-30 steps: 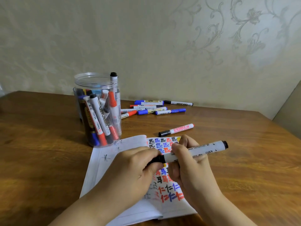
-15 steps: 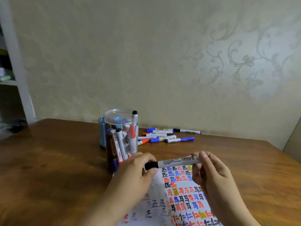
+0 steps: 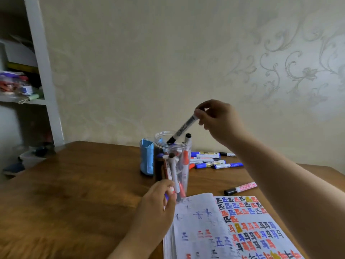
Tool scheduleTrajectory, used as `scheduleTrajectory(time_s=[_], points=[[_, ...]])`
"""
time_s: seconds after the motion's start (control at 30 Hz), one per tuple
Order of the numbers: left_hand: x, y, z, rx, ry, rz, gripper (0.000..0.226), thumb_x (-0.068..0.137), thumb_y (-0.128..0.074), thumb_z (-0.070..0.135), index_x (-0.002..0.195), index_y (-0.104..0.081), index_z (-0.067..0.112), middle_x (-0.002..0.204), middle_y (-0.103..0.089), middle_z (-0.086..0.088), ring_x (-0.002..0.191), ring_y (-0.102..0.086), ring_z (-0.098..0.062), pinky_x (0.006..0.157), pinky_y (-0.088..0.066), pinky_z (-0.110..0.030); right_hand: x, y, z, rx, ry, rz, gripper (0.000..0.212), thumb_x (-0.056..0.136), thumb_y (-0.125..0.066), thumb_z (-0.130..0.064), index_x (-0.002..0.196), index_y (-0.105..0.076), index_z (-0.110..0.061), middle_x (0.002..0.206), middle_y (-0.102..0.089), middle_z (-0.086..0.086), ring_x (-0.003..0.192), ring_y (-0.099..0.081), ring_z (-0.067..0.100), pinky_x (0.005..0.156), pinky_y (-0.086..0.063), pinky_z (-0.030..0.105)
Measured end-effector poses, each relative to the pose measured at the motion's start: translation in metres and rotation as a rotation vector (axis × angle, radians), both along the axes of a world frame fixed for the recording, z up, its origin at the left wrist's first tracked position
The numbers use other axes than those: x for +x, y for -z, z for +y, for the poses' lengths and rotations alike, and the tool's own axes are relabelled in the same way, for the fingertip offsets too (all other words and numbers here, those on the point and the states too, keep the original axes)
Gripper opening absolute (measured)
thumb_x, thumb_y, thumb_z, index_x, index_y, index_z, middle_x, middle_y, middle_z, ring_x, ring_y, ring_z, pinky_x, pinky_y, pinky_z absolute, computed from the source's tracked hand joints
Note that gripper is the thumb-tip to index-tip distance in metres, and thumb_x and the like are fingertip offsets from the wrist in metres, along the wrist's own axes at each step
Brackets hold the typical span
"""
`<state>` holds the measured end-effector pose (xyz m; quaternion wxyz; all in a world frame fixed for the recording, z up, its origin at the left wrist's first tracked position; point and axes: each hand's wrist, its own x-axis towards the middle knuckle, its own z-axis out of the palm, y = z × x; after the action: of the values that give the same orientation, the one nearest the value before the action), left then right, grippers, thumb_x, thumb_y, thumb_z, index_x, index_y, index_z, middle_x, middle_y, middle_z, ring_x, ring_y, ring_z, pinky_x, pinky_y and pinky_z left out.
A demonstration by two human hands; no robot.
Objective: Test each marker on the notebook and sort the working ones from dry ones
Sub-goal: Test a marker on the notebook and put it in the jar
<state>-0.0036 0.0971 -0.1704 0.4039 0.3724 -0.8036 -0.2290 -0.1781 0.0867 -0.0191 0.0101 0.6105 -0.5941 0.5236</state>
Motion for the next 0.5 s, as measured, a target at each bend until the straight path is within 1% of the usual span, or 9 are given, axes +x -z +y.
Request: scheduleTrajectory(time_s=[0.1, 0.13, 0.2, 0.27, 0.37, 0.43, 0.5], points=[[-0.001, 0.001, -0.001, -0.042, -0.003, -0.010, 0.023, 0.094, -0.044, 0.035, 0.117, -0.045, 0.037, 0.102, -0.046, 0.025, 0.089, -0.050, 0.009, 0.073, -0.041, 0.001, 0.007, 0.011, -0.024, 0.160, 0.049, 0.159, 0.010, 0.090, -0.060, -0.023, 0.088, -0.069, -0.019, 0.059, -0.056, -0.009, 0.049, -0.050, 0.000, 0.051, -0.037, 0.016], [-0.002, 0.002, -0.001, -0.052, -0.001, -0.017, 0.026, 0.094, -0.044, 0.037, 0.119, -0.044, 0.037, 0.103, -0.043, 0.027, 0.088, -0.049, 0.011, 0.071, -0.039, 0.003, 0.010, 0.017, -0.030, 0.224, 0.071, 0.209, 0.014, 0.091, -0.058, -0.024, 0.091, -0.070, -0.018, 0.063, -0.055, -0.010, 0.055, -0.051, 0.001, 0.051, -0.036, 0.016], [-0.003, 0.003, -0.002, -0.050, 0.004, -0.029, 0.029, 0.093, -0.045, 0.037, 0.122, -0.044, 0.038, 0.103, -0.042, 0.028, 0.086, -0.049, 0.011, 0.069, -0.040, 0.002, 0.015, 0.026, -0.038, 0.339, 0.091, 0.283, 0.025, 0.095, -0.052, -0.028, 0.099, -0.072, -0.015, 0.074, -0.051, -0.008, 0.067, -0.049, 0.008, 0.056, -0.033, 0.023], [-0.003, 0.004, -0.004, -0.034, 0.002, -0.037, 0.029, 0.093, -0.045, 0.037, 0.122, -0.044, 0.036, 0.101, -0.044, 0.027, 0.085, -0.050, 0.009, 0.069, -0.043, -0.001, 0.017, 0.032, -0.040, 0.388, 0.061, 0.279, 0.034, 0.098, -0.044, -0.033, 0.103, -0.073, -0.016, 0.085, -0.048, -0.003, 0.072, -0.048, 0.013, 0.062, -0.035, 0.025], [-0.004, 0.005, -0.005, -0.046, -0.010, -0.057, 0.031, 0.093, -0.045, 0.037, 0.123, -0.045, 0.035, 0.098, -0.044, 0.026, 0.081, -0.049, 0.010, 0.064, -0.042, 0.000, 0.014, 0.035, -0.041, 0.424, 0.003, 0.222, 0.041, 0.100, -0.036, -0.041, 0.107, -0.071, -0.021, 0.101, -0.043, -0.001, 0.080, -0.049, 0.013, 0.072, -0.034, 0.022], [-0.004, 0.004, -0.004, -0.046, -0.005, -0.067, 0.031, 0.093, -0.045, 0.036, 0.124, -0.045, 0.034, 0.096, -0.044, 0.025, 0.079, -0.048, 0.011, 0.061, -0.040, 0.001, 0.008, 0.036, -0.038, 0.412, -0.039, 0.155, 0.043, 0.100, -0.033, -0.042, 0.117, -0.066, -0.022, 0.107, -0.041, 0.000, 0.093, -0.048, 0.013, 0.082, -0.033, 0.022], [-0.005, 0.002, -0.002, -0.029, 0.012, -0.065, 0.030, 0.093, -0.045, 0.036, 0.123, -0.046, 0.034, 0.093, -0.044, 0.025, 0.079, -0.048, 0.011, 0.061, -0.039, 0.000, -0.002, 0.040, -0.031, 0.337, -0.042, 0.126, 0.041, 0.100, -0.034, -0.040, 0.127, -0.059, -0.021, 0.111, -0.041, 0.000, 0.107, -0.045, 0.014, 0.093, -0.033, 0.024]])
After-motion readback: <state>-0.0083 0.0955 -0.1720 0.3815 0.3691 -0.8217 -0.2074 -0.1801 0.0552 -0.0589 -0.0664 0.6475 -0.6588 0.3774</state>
